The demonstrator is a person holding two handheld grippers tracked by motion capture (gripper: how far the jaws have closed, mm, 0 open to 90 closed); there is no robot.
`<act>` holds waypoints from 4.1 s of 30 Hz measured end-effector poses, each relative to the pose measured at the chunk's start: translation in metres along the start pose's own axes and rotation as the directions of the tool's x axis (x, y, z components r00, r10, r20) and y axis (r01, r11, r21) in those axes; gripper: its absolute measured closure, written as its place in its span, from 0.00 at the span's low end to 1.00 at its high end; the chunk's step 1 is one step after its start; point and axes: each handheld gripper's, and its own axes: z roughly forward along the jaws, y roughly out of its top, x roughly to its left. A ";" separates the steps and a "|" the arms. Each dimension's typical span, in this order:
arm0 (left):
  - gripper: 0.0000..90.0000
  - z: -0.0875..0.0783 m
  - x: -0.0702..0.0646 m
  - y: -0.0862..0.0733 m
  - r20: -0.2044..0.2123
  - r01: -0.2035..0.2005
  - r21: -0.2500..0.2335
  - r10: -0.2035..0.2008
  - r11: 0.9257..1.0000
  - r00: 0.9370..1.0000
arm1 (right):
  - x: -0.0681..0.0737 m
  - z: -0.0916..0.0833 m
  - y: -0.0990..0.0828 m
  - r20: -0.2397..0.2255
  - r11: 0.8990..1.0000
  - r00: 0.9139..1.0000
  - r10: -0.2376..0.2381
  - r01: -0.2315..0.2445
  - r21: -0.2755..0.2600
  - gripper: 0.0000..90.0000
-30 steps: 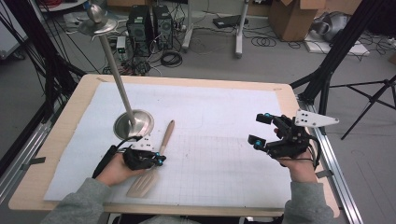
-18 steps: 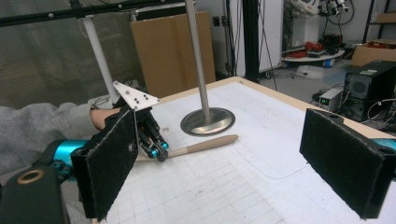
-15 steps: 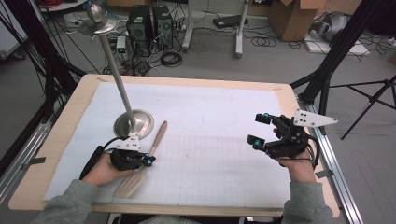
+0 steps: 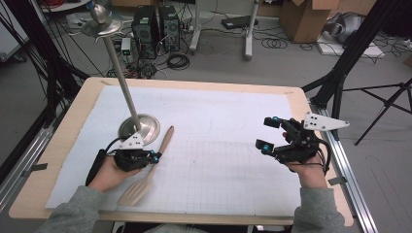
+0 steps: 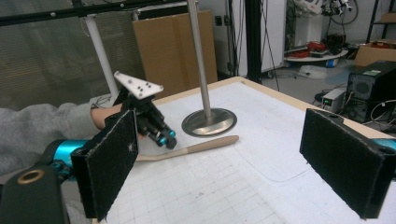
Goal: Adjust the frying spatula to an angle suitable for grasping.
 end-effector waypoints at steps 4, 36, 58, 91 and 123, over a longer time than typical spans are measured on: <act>1.00 0.000 0.011 -0.004 -0.029 0.056 0.005 -0.056 0.998 0.998 | 0.001 0.000 0.000 -0.001 1.000 1.000 -0.002 0.002 0.002 0.12; 1.00 0.042 0.025 0.004 -0.023 0.051 0.057 -0.050 0.997 0.999 | 0.004 0.000 -0.002 0.009 1.000 1.000 -0.002 0.001 0.013 0.12; 1.00 0.065 0.023 0.019 0.002 0.016 0.069 -0.016 0.998 1.000 | 0.002 -0.004 -0.002 0.014 1.000 1.000 0.003 -0.003 0.001 0.12; 1.00 0.020 -0.015 0.014 0.010 -0.008 0.060 0.007 0.998 1.000 | 0.001 0.000 -0.003 0.006 1.000 1.000 0.009 -0.009 0.007 0.12; 1.00 0.026 -0.026 0.012 0.082 -0.147 0.221 0.132 0.964 0.988 | 0.002 0.002 -0.004 0.001 1.000 1.000 0.009 -0.009 0.016 0.12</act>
